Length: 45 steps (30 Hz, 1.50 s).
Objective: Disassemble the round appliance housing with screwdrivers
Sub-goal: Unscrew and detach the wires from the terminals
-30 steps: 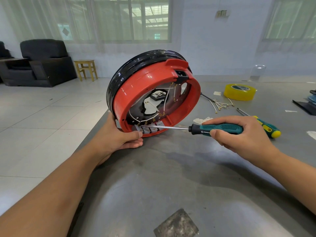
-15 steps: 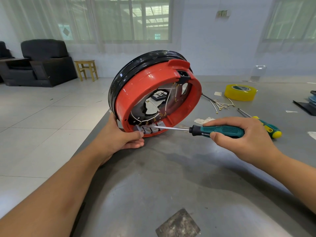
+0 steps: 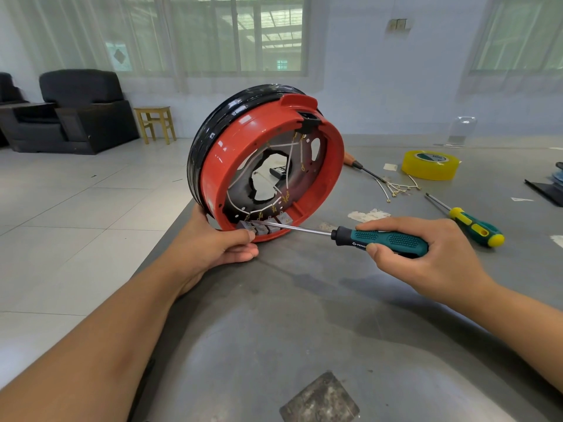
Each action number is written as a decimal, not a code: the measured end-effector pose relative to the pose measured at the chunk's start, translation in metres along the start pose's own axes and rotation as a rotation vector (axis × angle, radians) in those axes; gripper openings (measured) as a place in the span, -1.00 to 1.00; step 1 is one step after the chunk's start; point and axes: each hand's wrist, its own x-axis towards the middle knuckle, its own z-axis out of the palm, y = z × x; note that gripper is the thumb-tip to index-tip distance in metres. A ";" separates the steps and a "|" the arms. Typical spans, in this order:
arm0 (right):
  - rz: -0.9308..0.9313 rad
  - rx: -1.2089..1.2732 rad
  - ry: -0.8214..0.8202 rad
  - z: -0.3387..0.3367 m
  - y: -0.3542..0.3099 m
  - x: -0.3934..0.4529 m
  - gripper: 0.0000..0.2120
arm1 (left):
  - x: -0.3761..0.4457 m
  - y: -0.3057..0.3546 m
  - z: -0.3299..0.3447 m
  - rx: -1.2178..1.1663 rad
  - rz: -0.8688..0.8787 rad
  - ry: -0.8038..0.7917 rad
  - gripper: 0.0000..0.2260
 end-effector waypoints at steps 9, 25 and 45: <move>-0.028 -0.021 0.003 0.003 0.003 -0.001 -0.73 | -0.001 0.001 0.002 -0.040 -0.008 0.045 -0.30; 0.016 -0.030 -0.006 0.007 -0.001 -0.002 -0.71 | -0.007 0.008 0.004 -0.064 -0.017 0.035 -0.65; 0.201 0.060 -0.028 -0.003 0.006 0.004 -0.70 | -0.006 0.009 0.004 -0.083 -0.049 0.019 -0.35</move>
